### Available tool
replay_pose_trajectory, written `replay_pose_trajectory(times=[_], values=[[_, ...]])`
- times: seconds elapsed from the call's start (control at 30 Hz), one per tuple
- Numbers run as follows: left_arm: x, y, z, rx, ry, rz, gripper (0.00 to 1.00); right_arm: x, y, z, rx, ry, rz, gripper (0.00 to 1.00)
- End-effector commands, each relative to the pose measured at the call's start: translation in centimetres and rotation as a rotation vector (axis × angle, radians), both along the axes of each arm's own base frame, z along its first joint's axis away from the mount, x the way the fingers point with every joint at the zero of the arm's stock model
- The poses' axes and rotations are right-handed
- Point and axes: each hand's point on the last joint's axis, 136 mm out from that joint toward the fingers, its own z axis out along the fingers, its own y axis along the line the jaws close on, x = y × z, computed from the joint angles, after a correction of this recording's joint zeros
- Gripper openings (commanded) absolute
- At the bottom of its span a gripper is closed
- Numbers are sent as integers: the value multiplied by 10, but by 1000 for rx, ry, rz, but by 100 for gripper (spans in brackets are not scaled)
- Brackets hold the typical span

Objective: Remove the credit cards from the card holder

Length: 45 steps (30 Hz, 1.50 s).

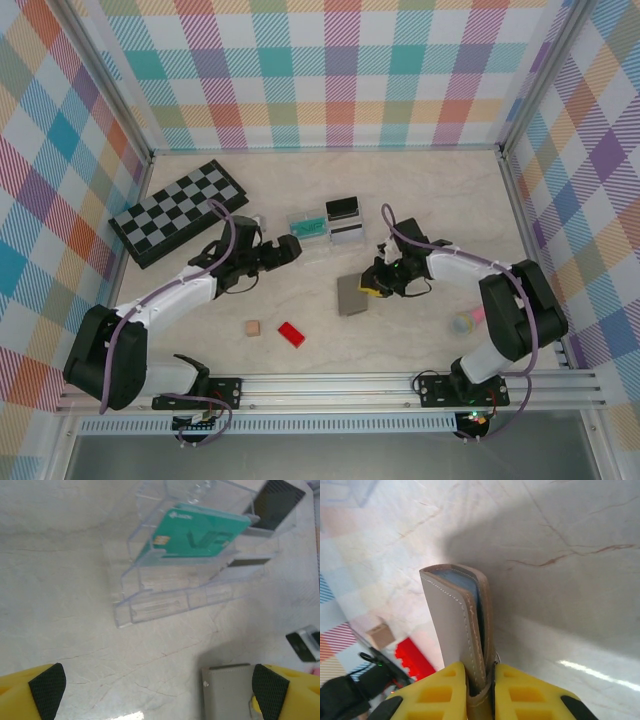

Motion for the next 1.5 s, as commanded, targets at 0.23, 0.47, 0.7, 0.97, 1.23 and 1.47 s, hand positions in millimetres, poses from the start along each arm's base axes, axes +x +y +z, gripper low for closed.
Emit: replay_pose_trajectory(times=[0.23, 0.47, 0.7, 0.97, 1.23, 1.47], values=[[-27, -61, 43, 166, -349, -400, 99, 18, 14, 57, 234, 92, -200, 11], [-53, -96, 59, 247, -614, -702, 95, 25, 0, 64, 315, 203, -330, 14], [-73, -132, 53, 396, -808, -951, 94, 28, -5, 63, 354, 295, -379, 14], [-65, -162, 31, 662, -931, -1081, 89, 30, -5, 65, 373, 317, -384, 15], [-52, -173, 21, 756, -987, -1125, 74, 27, -6, 61, 371, 356, -386, 16], [-44, -169, 21, 816, -1006, -1106, 50, 24, -7, 63, 367, 384, -389, 19]])
